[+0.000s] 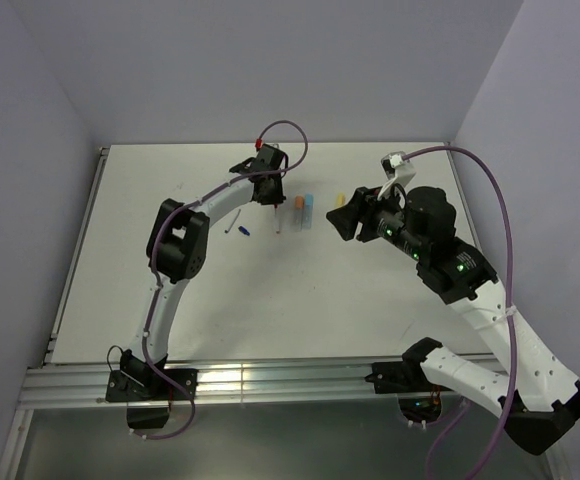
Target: Insert the pens into the pen caps
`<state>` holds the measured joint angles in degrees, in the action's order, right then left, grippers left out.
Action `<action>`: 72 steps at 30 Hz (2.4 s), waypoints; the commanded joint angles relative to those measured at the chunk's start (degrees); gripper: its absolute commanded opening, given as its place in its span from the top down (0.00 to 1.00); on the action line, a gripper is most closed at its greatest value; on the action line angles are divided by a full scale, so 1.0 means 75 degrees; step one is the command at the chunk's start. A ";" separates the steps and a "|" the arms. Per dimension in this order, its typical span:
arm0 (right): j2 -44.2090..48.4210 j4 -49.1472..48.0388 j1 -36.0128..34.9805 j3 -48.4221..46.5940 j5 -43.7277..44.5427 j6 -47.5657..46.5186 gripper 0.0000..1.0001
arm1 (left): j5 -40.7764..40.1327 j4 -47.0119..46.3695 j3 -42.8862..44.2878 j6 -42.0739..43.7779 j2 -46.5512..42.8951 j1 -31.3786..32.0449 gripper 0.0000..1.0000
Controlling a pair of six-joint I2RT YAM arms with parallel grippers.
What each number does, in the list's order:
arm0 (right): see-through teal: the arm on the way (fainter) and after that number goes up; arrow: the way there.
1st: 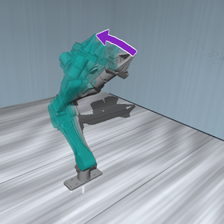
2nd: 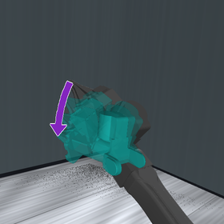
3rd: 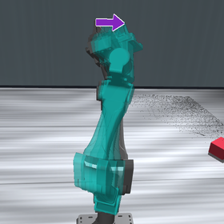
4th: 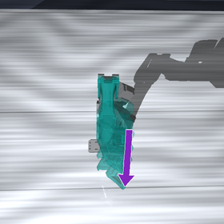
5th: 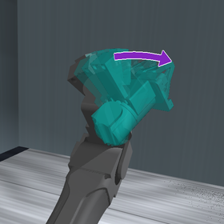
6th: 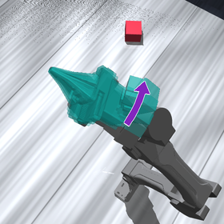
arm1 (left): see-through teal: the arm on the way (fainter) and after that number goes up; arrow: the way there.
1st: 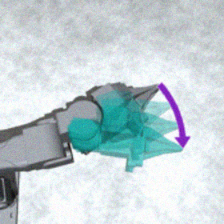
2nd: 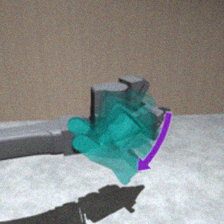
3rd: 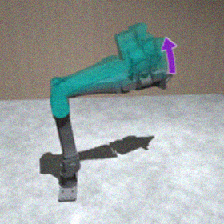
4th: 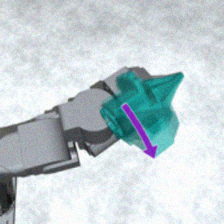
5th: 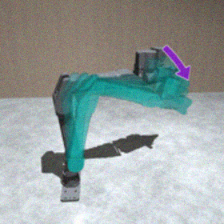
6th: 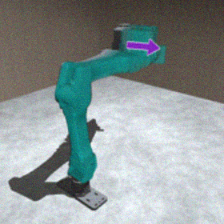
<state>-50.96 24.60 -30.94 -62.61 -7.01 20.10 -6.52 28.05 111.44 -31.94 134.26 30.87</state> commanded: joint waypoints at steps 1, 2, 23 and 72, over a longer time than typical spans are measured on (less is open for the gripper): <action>-0.0037 -0.0245 0.0035 -0.0043 0.0055 0.0027 0.38 | -0.0208 -0.0295 0.0400 0.0157 0.0099 -0.0027 0.84; -0.0037 -0.0245 0.0035 -0.0054 0.0067 0.0027 0.38 | -0.0231 -0.0330 0.0341 0.0146 0.0134 -0.0050 0.78; -0.0037 -0.0245 0.0035 -0.0043 0.0161 0.0004 0.37 | -0.1226 -0.1221 -0.1520 -0.0053 -0.2557 -0.0050 0.55; -0.0131 0.0036 0.0035 -0.0054 0.0149 -0.0020 0.40 | -0.0806 0.0033 -0.1968 0.1939 -0.1460 -0.0928 0.54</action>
<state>-52.38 25.34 -30.92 -62.61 -6.85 20.08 -14.63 29.32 94.35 -20.25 121.45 24.40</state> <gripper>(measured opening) 0.600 0.462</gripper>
